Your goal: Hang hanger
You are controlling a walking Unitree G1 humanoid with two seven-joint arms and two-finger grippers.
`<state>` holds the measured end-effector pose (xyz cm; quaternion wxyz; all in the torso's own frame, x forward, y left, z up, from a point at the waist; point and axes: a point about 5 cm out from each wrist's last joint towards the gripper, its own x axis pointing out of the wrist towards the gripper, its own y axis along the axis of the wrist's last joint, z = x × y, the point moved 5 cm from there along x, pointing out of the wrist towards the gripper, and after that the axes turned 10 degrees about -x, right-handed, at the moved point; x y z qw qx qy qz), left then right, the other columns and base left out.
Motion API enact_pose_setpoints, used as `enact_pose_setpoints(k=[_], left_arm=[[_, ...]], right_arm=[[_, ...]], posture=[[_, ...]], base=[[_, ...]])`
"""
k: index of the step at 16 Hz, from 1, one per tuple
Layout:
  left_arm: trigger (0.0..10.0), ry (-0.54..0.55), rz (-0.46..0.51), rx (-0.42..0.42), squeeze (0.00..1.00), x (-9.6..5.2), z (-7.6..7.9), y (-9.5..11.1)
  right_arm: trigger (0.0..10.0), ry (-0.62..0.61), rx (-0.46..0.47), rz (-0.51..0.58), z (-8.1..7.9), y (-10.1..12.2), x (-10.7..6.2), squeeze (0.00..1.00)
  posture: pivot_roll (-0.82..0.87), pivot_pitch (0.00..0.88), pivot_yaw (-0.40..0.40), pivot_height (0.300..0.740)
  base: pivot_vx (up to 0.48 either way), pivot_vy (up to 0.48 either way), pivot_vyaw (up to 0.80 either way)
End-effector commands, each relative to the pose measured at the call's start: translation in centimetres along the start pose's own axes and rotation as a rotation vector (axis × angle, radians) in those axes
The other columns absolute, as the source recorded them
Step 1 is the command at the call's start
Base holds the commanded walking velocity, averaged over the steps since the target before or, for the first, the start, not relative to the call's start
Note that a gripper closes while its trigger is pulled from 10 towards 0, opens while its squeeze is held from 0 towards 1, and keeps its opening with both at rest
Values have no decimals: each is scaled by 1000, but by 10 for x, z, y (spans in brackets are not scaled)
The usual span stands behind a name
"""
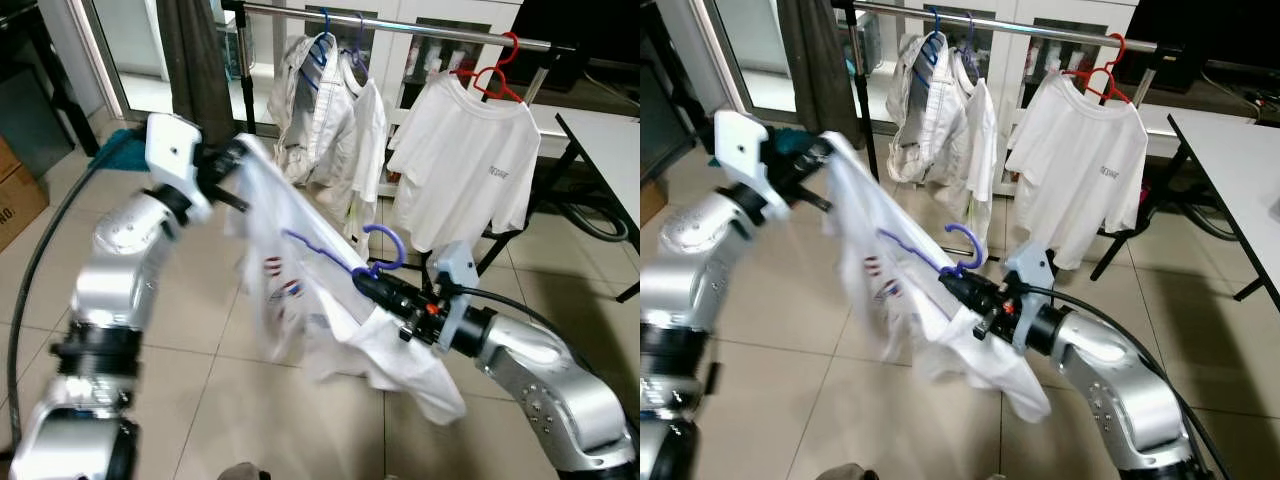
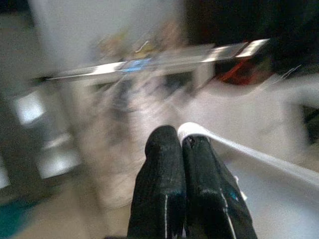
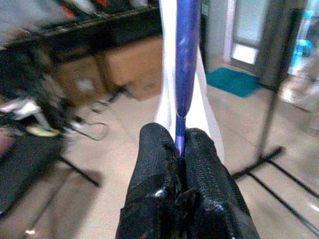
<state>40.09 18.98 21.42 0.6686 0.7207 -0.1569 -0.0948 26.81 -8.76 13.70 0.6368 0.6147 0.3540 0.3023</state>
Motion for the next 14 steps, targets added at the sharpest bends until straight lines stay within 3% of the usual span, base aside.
enact_pose_setpoints(k=[1,3,5,6,7,8,9,11,13,14], left_arm=[[0,162,-17,91,0,-4,-35,7],[0,274,-118,184,0,-13,-66,-5],[0,312,-177,187,0,-14,-73,-23],[0,259,-182,161,0,-8,-59,-30],[0,144,-167,111,0,2,-31,-35],[0,93,-159,90,0,5,-19,-37],[0,-86,-141,7,0,10,26,-41],[0,-324,-111,-113,0,9,92,-41],[0,-455,-104,-164,0,0,121,-37],[0,-480,-116,-165,0,-4,124,-39]], right_arm=[[0,14,14,41,2,10,-11,0],[0,61,64,130,-2,25,-18,0],[0,85,110,222,-5,39,-20,0],[0,67,126,256,-4,44,-18,0],[0,31,143,289,-1,48,-13,0],[0,15,151,301,1,50,-11,0],[0,-93,174,311,12,49,1,0],[0,-275,195,282,32,40,18,0],[0,-476,216,307,57,37,18,0],[0,-593,184,296,72,35,12,0]], posture=[[-72,0,-22,740],[-73,0,-18,740],[-75,0,-10,740],[-75,0,-10,740],[-78,0,-6,740],[-78,0,-6,740],[-81,0,-2,740],[-81,0,-1,740],[-75,0,-3,740],[-75,0,-2,740]], base=[[0,0,0],[0,0,0],[0,0,0],[0,0,0],[0,0,0],[0,0,0],[0,0,0],[0,0,0],[0,0,0],[0,0,0]])
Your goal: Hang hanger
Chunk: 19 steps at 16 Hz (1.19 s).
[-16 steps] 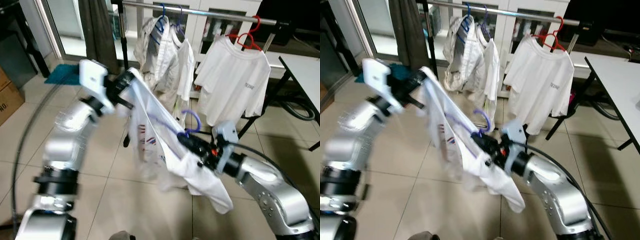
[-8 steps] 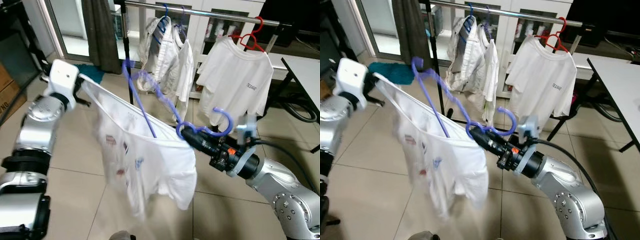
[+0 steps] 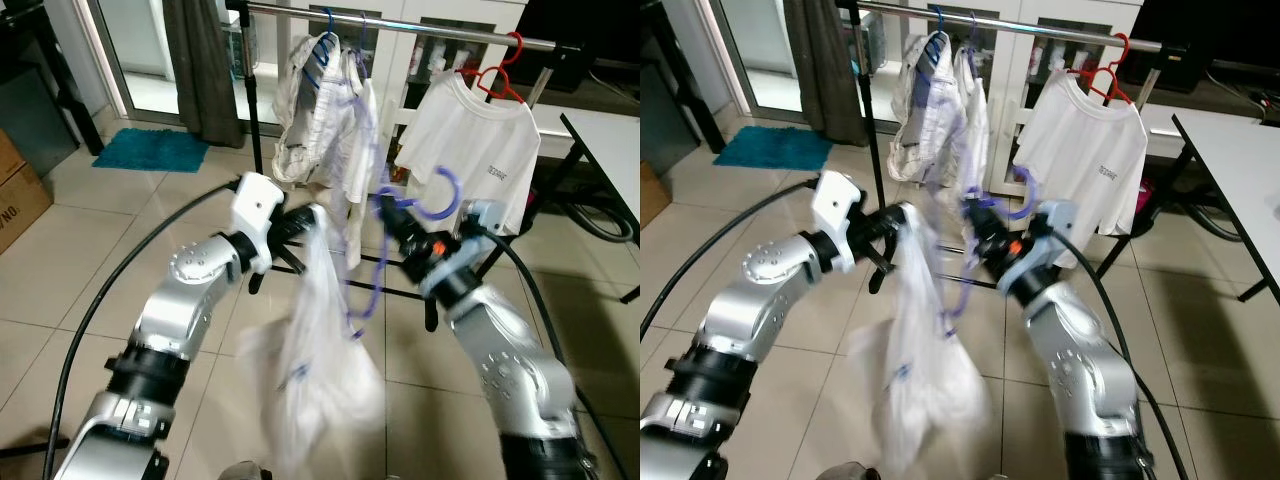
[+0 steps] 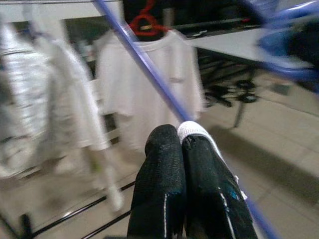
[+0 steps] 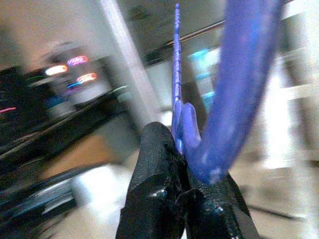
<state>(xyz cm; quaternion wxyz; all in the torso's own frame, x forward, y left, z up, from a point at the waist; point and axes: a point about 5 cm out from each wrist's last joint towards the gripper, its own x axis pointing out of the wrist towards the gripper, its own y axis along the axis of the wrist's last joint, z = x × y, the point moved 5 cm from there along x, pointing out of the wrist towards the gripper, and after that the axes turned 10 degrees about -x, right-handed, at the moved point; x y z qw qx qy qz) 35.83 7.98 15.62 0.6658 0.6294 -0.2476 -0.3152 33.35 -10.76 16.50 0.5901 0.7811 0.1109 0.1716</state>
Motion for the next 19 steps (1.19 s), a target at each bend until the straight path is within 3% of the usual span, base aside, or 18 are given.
enact_pose_setpoints(k=[1,4,5,7,9,13,17,19], left_arm=[[0,-15,15,9,0,-6,2,8],[0,57,-1,-20,0,-25,-8,3],[0,189,-37,-27,0,-40,-27,-10],[9608,396,-67,-57,0,-58,-51,-29],[10000,442,-55,-86,0,-62,-52,-34],[10000,563,87,-68,0,-69,-49,-23],[10000,572,91,-156,0,-63,-47,-26],[9686,625,175,-238,0,-58,-48,-19]], right_arm=[[0,-157,-43,39,29,9,-2,0],[0,-304,-196,-119,59,-15,-13,0],[10000,-343,-269,-244,68,-34,-24,0],[10000,-318,-367,-356,66,-53,-40,0],[10000,-351,-379,-359,69,-56,-46,0],[10000,-382,-469,-275,64,-39,-41,0],[10000,-436,-469,-268,70,-38,-43,0],[10000,-453,-429,-248,70,-36,-43,0]], posture=[[-72,0,-3,740],[-72,0,-2,740],[-71,0,-5,740],[-68,0,-7,740],[-68,0,-7,740],[-67,0,-8,740],[-73,0,-9,740],[-65,0,-11,740]], base=[[0,0,0],[0,0,0],[0,0,0],[0,0,-234],[0,0,-800],[0,0,-800],[0,0,-800],[0,0,-800]])
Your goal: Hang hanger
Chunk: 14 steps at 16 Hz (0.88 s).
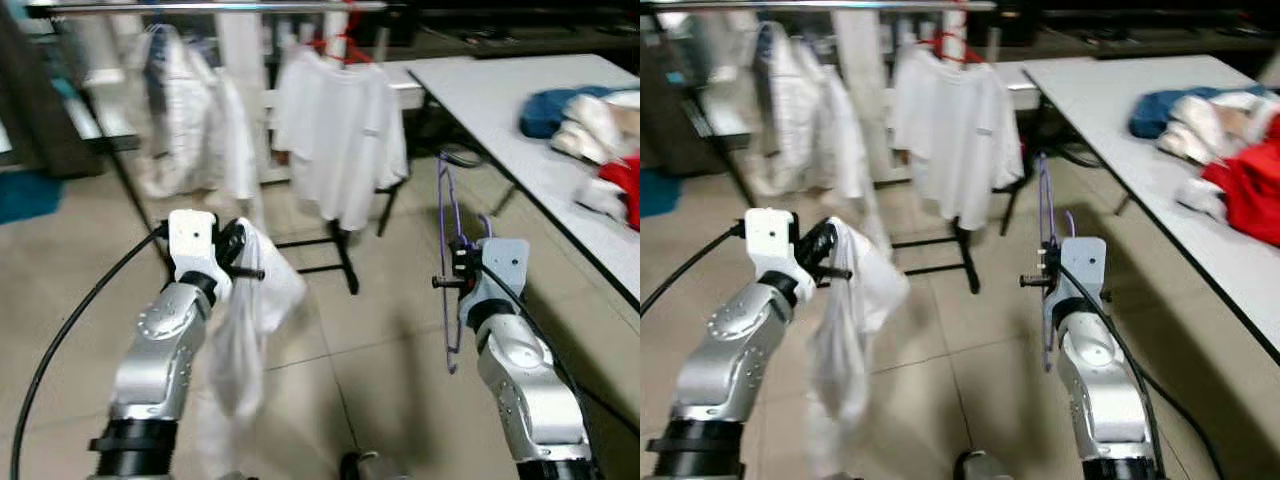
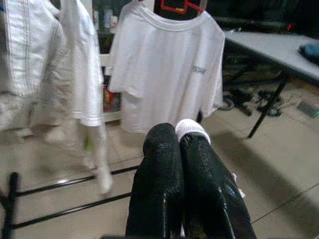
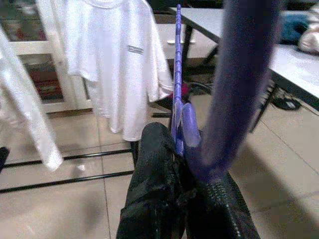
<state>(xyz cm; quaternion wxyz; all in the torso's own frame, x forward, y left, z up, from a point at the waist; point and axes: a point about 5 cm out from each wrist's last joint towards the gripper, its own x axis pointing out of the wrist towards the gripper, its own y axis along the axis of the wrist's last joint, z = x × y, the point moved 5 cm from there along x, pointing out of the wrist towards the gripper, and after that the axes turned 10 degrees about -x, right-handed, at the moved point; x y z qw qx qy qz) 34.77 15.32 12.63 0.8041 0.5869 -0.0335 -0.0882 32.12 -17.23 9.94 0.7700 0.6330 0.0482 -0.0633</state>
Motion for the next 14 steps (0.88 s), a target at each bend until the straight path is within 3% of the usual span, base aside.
enact_pose_setpoints(k=[1,4,5,7,9,11,12,14], left_arm=[[10000,15,50,-63,0,3,3,11],[10000,65,74,-173,0,1,-1,7],[10000,97,85,-167,0,1,-5,8],[10000,129,70,-150,0,0,-8,5],[10000,191,-30,-54,0,-2,-16,-11],[10000,105,-34,-65,0,-2,-4,-14],[10000,112,-38,-50,0,-3,-5,-14],[10000,72,-67,31,0,-3,1,-18]], right_arm=[[10000,-12,12,23,3,7,1,0],[10000,-3,9,23,1,6,-1,0],[10000,-2,10,24,1,7,-1,0],[10000,2,9,22,2,6,-2,0],[10000,10,20,36,0,10,-2,0],[10000,12,29,40,-2,11,-4,0],[10000,10,31,40,-2,10,-5,0],[10000,-1,36,38,1,9,-7,0]], posture=[[-64,0,-15,740],[-76,0,-17,740],[-75,0,-18,740],[-72,0,-24,740],[-78,0,-21,740],[-83,0,-13,740],[-85,0,-9,740],[-92,0,2,740]], base=[[0,0,-800],[0,0,-800],[0,0,-800],[0,0,-800],[0,0,-800],[0,0,-800],[0,0,-800],[0,0,-800]])
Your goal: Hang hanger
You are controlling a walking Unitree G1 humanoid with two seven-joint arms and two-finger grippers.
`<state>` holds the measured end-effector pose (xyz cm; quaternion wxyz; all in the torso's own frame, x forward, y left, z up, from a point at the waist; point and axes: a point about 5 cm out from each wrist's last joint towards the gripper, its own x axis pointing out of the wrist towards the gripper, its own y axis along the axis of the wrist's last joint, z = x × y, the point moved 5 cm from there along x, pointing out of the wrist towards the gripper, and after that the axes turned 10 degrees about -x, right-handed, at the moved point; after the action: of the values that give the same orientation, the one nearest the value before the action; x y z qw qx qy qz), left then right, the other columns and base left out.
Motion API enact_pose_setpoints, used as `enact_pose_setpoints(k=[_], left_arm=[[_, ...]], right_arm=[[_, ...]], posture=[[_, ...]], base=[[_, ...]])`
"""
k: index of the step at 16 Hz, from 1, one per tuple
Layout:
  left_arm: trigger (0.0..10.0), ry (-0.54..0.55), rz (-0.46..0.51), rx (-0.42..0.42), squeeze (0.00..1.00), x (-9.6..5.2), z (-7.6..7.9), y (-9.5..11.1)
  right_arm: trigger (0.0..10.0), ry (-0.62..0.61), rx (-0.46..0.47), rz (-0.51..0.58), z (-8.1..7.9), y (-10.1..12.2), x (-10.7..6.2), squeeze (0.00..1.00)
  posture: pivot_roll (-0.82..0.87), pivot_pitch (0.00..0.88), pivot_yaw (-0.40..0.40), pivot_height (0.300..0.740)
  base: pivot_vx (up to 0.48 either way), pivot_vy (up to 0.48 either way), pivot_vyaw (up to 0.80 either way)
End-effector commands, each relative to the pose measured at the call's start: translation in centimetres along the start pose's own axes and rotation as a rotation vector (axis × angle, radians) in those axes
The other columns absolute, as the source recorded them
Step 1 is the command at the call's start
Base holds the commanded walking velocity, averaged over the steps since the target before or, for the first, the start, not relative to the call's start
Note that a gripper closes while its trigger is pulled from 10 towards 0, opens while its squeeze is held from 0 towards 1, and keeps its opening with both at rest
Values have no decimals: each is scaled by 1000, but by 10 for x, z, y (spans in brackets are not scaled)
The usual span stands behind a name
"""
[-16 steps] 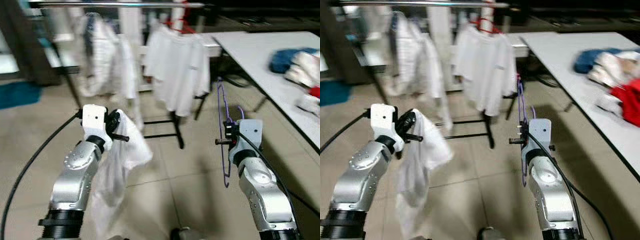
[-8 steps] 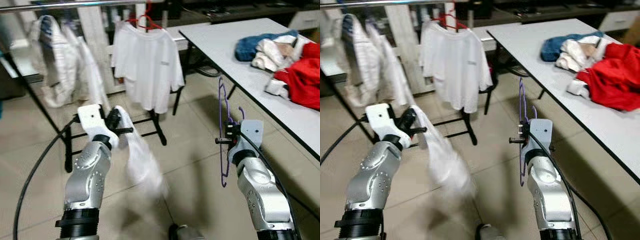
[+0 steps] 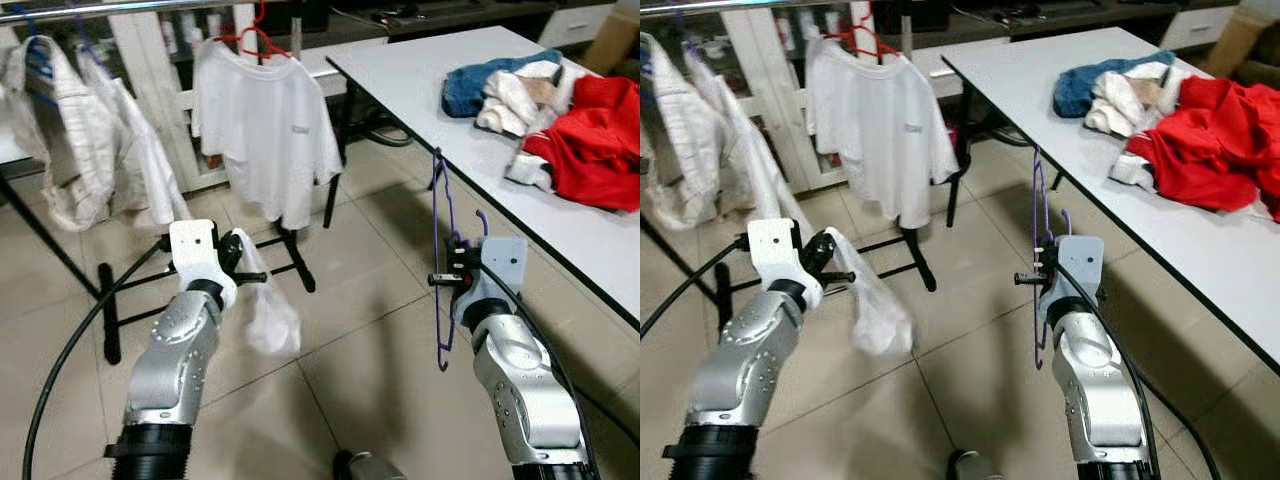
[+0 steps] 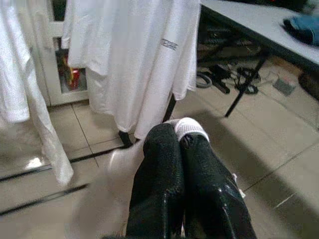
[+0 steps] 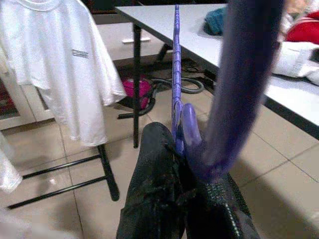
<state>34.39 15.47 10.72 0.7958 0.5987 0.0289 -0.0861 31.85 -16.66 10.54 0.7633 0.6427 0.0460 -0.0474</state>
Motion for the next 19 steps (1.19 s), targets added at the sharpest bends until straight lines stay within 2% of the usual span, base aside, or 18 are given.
enact_pose_setpoints(k=[1,5,6,7,10,13,14,15,16,17,19], left_arm=[[10000,-35,-4,61,0,0,9,-1],[10000,-111,1,45,0,0,14,3],[10000,-124,43,109,0,1,12,10],[10000,-125,40,157,0,3,4,17],[10000,-169,-10,194,0,-4,-2,17],[10000,-172,-69,236,0,-13,-5,13],[10000,-165,-65,232,0,-13,-5,13],[10000,-181,-45,225,0,-11,-1,13],[10000,-151,-15,221,0,-9,-1,15],[10000,-120,-6,209,0,-6,-1,15],[10000,-130,18,230,0,-4,5,17]], right_arm=[[10000,-27,17,11,8,3,-3,0],[10000,-58,23,1,15,1,-6,0],[10000,-51,32,-8,15,0,-8,0],[10000,-32,61,-22,13,-1,-9,0],[10000,-23,77,-35,12,-2,-10,0],[10000,3,15,-23,11,4,-9,0],[10000,7,14,-21,10,5,-9,0],[10000,-33,-80,4,16,9,-8,0],[10000,-37,-99,7,17,11,-9,0],[10000,-54,-103,18,21,15,-10,0],[10000,-66,-89,9,25,14,-12,0]], posture=[[-94,0,8,740],[-105,0,26,740],[-107,0,28,740],[-112,0,32,740],[-102,0,29,740],[-96,0,14,740],[-94,0,10,740],[-99,0,12,740],[-103,0,13,740],[-118,0,17,740],[-123,0,16,740]], base=[[0,0,-800],[0,0,-800],[0,0,-800],[0,0,-800],[0,0,-800],[0,0,-800],[0,0,-800],[0,0,-800],[0,0,-800],[0,0,-800],[0,0,-800]])
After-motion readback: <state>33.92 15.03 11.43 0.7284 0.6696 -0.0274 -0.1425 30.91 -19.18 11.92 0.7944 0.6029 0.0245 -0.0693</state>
